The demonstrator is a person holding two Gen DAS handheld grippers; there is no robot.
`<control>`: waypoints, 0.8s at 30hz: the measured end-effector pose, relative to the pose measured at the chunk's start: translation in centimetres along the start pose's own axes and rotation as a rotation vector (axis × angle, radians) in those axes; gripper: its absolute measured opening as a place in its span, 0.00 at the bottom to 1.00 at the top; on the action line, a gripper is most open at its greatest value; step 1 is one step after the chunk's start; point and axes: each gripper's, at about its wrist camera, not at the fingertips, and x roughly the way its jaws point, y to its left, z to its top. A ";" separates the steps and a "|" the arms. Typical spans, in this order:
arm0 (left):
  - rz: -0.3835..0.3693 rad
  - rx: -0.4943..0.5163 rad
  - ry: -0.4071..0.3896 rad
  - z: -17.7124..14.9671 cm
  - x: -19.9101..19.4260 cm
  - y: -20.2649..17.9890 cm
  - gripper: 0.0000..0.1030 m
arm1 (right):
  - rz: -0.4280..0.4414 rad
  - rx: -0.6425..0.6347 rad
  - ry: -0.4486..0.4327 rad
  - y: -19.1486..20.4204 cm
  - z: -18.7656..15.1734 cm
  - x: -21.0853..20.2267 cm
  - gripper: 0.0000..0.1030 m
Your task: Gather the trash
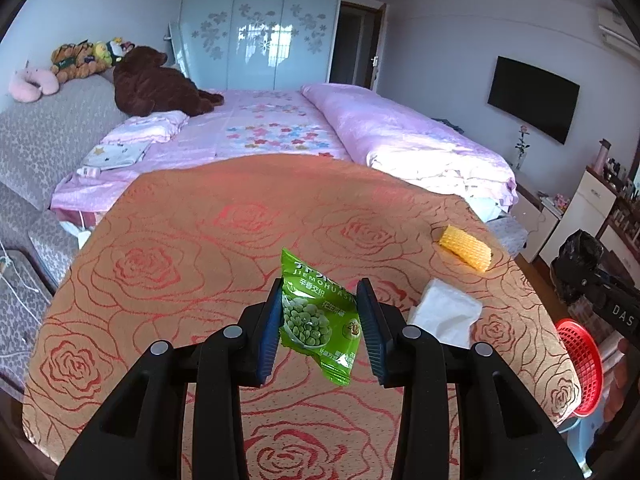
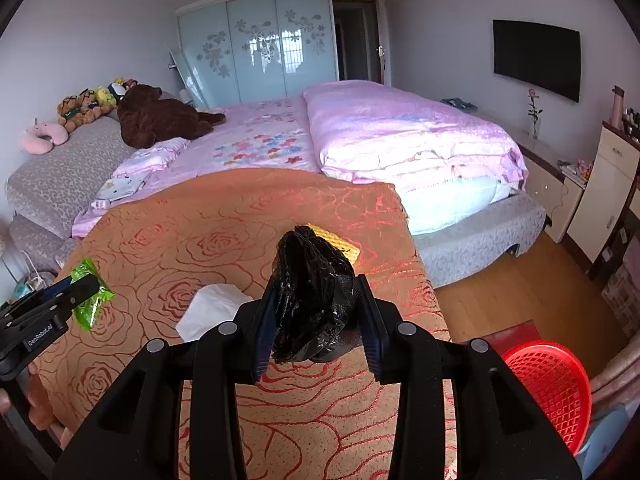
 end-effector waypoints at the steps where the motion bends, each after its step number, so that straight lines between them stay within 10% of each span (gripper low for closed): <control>1: -0.002 0.005 -0.005 0.1 -0.2 -0.2 0.34 | -0.001 0.000 -0.003 0.0 0.1 -0.2 0.35; 24: -0.142 0.142 -0.018 1.7 -0.4 -7.4 0.28 | -0.079 0.059 -0.049 -4.1 0.7 -3.8 0.35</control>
